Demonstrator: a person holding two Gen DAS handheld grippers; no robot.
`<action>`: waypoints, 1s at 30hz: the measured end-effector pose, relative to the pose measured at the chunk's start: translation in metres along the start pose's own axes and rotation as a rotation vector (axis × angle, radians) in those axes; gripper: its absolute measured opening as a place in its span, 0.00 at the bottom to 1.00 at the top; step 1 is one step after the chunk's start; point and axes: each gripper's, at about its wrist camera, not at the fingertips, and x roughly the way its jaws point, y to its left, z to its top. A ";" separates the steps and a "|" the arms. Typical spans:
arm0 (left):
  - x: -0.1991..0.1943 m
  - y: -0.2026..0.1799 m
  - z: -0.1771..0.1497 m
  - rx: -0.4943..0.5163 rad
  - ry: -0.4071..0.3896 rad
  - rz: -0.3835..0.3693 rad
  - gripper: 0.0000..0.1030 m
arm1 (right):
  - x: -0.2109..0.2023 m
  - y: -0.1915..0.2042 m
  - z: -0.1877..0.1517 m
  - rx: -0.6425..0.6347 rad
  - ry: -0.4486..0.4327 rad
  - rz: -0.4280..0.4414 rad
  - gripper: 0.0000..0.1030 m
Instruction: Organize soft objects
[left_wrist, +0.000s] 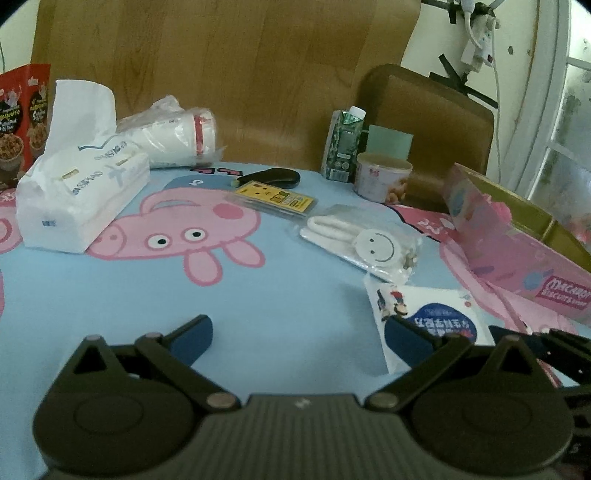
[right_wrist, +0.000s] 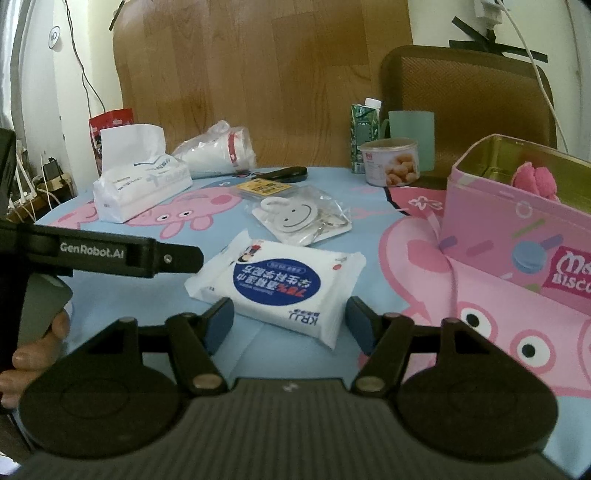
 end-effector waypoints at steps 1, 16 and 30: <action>0.000 0.000 0.000 0.004 0.002 0.004 1.00 | 0.000 0.000 0.000 0.001 0.000 0.000 0.67; 0.002 -0.006 -0.002 0.029 0.010 0.030 1.00 | -0.001 -0.002 -0.001 0.000 -0.005 -0.005 0.70; 0.002 -0.008 -0.002 0.048 0.019 0.039 1.00 | -0.001 -0.003 -0.001 0.001 -0.006 -0.002 0.70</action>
